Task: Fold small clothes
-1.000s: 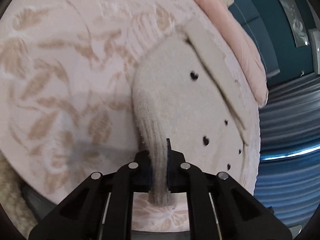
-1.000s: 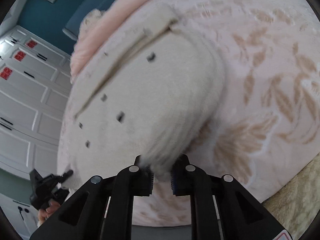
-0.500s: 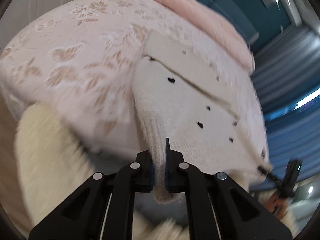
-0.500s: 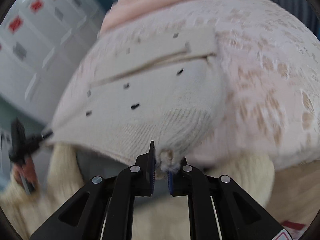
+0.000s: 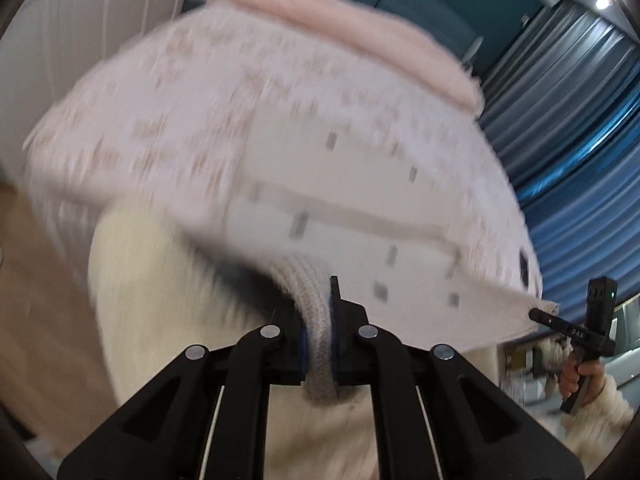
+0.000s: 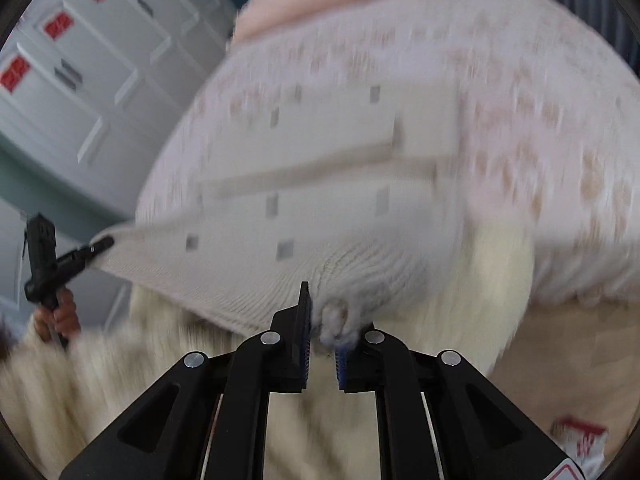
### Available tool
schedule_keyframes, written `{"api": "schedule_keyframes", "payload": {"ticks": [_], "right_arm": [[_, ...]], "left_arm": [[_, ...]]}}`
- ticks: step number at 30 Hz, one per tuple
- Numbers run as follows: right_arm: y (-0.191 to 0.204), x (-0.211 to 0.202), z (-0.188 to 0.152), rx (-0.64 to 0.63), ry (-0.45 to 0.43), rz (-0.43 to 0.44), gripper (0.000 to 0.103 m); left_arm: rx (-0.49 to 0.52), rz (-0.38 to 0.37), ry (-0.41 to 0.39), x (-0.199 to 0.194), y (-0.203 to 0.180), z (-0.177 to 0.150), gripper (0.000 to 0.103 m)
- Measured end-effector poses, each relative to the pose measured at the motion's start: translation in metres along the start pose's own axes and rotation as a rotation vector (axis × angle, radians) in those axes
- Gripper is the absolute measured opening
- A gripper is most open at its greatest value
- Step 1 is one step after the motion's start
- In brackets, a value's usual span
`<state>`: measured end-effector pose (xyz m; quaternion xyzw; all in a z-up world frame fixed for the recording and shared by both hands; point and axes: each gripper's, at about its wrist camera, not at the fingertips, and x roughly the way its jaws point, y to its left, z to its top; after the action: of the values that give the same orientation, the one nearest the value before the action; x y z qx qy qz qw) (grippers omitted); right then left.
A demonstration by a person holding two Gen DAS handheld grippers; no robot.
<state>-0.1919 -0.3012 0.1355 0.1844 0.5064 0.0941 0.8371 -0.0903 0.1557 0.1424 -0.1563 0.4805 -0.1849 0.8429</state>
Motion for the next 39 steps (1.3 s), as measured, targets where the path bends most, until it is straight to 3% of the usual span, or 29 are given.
{"api": "schedule_keyframes", "payload": {"ticks": [3, 6, 10, 15, 18, 19, 20, 21, 22, 23, 25, 28, 34, 35, 36, 37, 38, 39], "right_arm": [[-0.019, 0.010, 0.066, 0.045, -0.121, 0.014, 0.009], [-0.035, 0.040, 0.112, 0.106, -0.170, 0.014, 0.009], [-0.069, 0.114, 0.156, 0.226, -0.211, 0.019, 0.009], [-0.108, 0.189, 0.158, 0.470, -0.230, 0.040, 0.014], [-0.116, 0.208, 0.157, 0.499, -0.225, 0.042, 0.021], [-0.116, 0.207, 0.158, 0.498, -0.238, 0.043, 0.025], [-0.116, 0.203, 0.157, 0.501, -0.256, 0.056, 0.035], [-0.117, 0.193, 0.155, 0.512, -0.298, 0.075, 0.051], [-0.118, 0.185, 0.152, 0.520, -0.329, 0.082, 0.061], [-0.121, 0.169, 0.145, 0.534, -0.395, 0.081, 0.074], [-0.122, 0.146, 0.134, 0.514, -0.484, 0.021, 0.077], [-0.125, 0.150, 0.142, 0.416, -0.411, -0.102, 0.077], [-0.126, 0.202, 0.164, 0.333, -0.270, -0.176, 0.077], [-0.123, 0.210, 0.166, 0.324, -0.253, -0.192, 0.072], [-0.119, 0.215, 0.168, 0.311, -0.243, -0.211, 0.046], [-0.114, 0.219, 0.169, 0.293, -0.236, -0.223, 0.024], [-0.109, 0.222, 0.172, 0.277, -0.222, -0.235, 0.009], [-0.104, 0.220, 0.175, 0.268, -0.228, -0.240, 0.009]], "left_arm": [[0.019, 0.005, -0.091, 0.035, -0.009, 0.065, 0.007], [0.022, 0.053, -0.155, 0.085, -0.013, 0.114, 0.007], [-0.042, 0.130, -0.133, 0.165, -0.002, 0.154, 0.007], [-0.106, 0.213, -0.054, 0.239, 0.019, 0.166, 0.007], [-0.127, 0.229, -0.024, 0.263, 0.030, 0.170, 0.012], [-0.133, 0.223, -0.021, 0.267, 0.033, 0.171, 0.015], [-0.144, 0.207, -0.017, 0.269, 0.036, 0.172, 0.018], [-0.158, 0.168, -0.023, 0.267, 0.041, 0.170, 0.021], [-0.165, 0.146, -0.036, 0.262, 0.044, 0.169, 0.035], [-0.167, 0.140, -0.067, 0.254, 0.047, 0.168, 0.059], [-0.150, 0.156, -0.188, 0.226, 0.054, 0.161, 0.079], [-0.103, 0.141, -0.168, 0.224, 0.062, 0.158, 0.085], [-0.030, 0.150, -0.038, 0.268, 0.052, 0.162, 0.083], [-0.034, 0.145, -0.024, 0.276, 0.050, 0.163, 0.070], [-0.029, 0.138, -0.014, 0.279, 0.048, 0.164, 0.055], [-0.014, 0.155, 0.013, 0.285, 0.044, 0.167, 0.024], [-0.003, 0.161, 0.019, 0.287, 0.041, 0.169, 0.007], [0.010, 0.169, 0.000, 0.282, 0.035, 0.175, 0.007]]}}
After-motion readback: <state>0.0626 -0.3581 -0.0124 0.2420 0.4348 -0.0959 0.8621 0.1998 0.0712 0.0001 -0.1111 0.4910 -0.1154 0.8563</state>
